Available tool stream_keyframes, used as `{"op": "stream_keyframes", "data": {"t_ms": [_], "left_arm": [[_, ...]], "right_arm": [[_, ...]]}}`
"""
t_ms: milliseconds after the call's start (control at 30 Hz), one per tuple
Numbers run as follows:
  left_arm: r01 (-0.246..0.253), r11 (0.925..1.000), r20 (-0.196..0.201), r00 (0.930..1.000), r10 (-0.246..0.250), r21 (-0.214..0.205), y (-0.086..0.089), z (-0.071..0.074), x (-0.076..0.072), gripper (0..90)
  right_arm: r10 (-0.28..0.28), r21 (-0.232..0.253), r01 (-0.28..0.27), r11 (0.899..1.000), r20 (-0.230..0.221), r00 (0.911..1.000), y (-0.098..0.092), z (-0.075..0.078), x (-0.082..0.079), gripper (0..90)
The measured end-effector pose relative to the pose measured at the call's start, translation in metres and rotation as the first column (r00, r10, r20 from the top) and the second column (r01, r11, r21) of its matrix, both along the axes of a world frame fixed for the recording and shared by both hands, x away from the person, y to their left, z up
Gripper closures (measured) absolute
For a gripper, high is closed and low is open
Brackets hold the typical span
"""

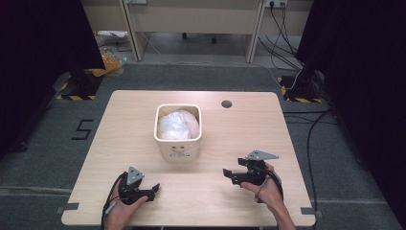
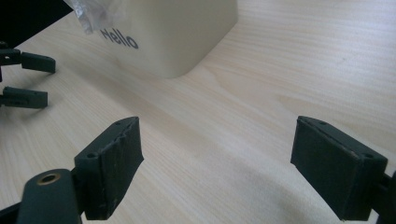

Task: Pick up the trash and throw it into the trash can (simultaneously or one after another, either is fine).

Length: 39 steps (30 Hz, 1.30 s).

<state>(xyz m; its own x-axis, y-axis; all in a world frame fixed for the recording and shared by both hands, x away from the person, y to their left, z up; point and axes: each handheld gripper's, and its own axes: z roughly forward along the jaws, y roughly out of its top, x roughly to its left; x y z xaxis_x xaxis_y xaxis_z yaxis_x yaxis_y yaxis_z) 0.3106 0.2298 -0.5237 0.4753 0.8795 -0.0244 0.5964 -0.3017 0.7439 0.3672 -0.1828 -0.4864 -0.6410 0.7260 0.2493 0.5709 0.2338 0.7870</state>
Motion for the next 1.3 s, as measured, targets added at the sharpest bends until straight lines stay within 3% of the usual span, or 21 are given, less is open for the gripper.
{"op": "stream_keyframes", "data": {"t_ms": [700,900,1300], "left_arm": [[0.0,1.0,-0.001,1.0,0.0,0.001,0.0,0.0,0.0,14.7],[0.0,1.0,-0.001,1.0,0.0,0.001,0.0,0.0,0.0,14.6],[0.0,1.0,-0.001,1.0,0.0,0.001,0.0,0.0,0.0,14.6]], "right_arm": [[-0.034,-0.108,0.033,0.994,-0.001,0.9994,-0.012,-0.023,-0.013,16.5],[-0.035,-0.167,0.037,0.985,0.013,0.9993,-0.011,-0.03,-0.015,16.4],[-0.038,-0.249,0.048,0.967,0.046,0.9982,-0.006,-0.031,-0.019,14.8]]}}
